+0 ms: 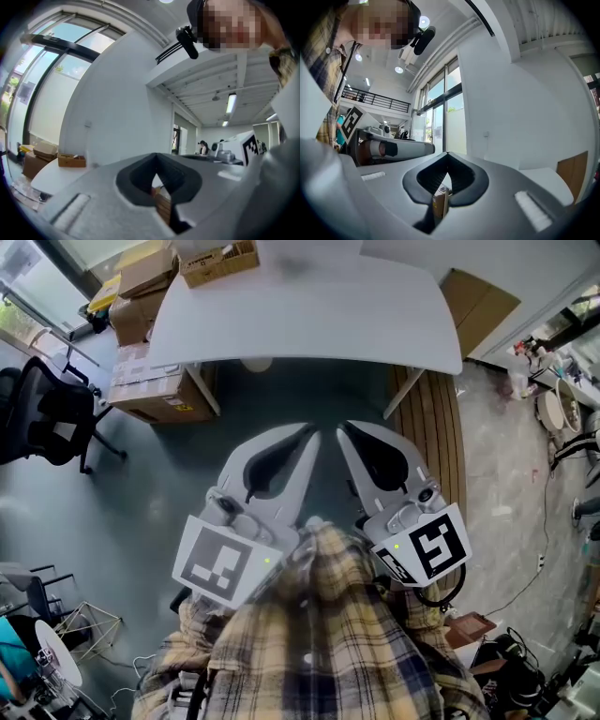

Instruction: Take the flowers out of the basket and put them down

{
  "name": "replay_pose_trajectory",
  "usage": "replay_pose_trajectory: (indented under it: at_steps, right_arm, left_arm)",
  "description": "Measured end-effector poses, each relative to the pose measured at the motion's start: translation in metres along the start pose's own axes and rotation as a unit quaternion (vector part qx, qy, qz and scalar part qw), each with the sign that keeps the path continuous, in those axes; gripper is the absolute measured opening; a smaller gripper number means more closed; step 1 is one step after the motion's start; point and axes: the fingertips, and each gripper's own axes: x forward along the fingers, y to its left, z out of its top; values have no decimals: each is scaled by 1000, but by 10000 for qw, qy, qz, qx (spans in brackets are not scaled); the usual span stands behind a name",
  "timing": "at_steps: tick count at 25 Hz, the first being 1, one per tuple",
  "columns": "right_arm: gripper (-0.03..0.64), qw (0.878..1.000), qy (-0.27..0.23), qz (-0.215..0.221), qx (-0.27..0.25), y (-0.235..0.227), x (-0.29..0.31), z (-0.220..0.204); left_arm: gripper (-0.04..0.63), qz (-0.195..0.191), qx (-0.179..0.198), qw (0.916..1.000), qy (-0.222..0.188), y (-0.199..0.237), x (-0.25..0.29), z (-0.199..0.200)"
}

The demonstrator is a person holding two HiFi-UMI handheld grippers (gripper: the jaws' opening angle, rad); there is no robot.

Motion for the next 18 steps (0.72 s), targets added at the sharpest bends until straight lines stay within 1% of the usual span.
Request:
replay_pose_trajectory:
  at_steps: [7, 12, 15, 18]
  right_arm:
    - [3, 10000, -8, -17, -17, -6, -31, -2]
    - [3, 10000, 29, -11, 46, -10, -51, -8]
    - [3, 9999, 61, 7, 88, -13, -54, -14]
    - [3, 9999, 117, 38, 114, -17, -44, -21]
  left_arm:
    - [0, 80, 45, 9999, -49, -28, 1, -5]
    - [0, 190, -7, 9998, -32, -42, 2, -13]
    - [0, 246, -10, 9997, -12, -43, 3, -18]
    - [0, 280, -35, 9996, 28, -33, 6, -23]
